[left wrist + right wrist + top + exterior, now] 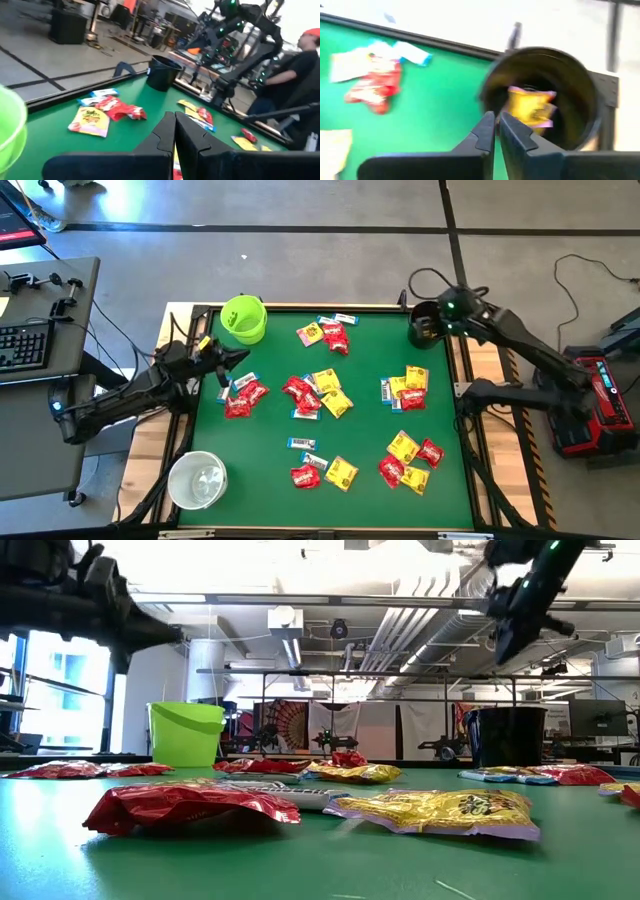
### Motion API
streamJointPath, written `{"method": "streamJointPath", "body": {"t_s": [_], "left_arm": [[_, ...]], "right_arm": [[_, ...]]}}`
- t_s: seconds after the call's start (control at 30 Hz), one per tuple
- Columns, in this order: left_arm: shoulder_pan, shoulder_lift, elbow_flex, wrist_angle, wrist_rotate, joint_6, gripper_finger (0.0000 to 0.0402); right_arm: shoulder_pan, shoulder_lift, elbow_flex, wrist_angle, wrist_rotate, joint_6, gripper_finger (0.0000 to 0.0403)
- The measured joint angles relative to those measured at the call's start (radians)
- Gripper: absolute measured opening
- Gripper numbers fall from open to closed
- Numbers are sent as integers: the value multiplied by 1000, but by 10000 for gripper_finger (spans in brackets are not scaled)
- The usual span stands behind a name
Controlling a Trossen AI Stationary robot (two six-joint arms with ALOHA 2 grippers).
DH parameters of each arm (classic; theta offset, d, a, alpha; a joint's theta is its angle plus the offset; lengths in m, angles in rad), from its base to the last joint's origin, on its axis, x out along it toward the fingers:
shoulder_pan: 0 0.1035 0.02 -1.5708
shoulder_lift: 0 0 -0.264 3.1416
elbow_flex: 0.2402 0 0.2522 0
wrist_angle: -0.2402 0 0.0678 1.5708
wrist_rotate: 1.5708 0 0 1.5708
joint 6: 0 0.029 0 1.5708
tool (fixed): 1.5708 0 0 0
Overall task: Sort candy by brand, put in halloween buckets
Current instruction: Put the yellow candy into the black bucket
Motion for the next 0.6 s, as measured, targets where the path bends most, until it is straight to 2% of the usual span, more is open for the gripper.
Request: {"method": "streamJointPath", "body": {"t_s": [0.23, 0.4, 0.6], "left_arm": [[-57, 226, 145, 1, 3, 139, 0], [-117, 441, 249, -2, 3, 225, 0], [-165, 699, 385, -43, -1, 231, 0]], "right_arm": [[237, -104, 0, 18, 21, 67, 5], [402, -107, 0, 28, 128, 125, 2], [532, -93, 0, 32, 211, 179, 0]]}}
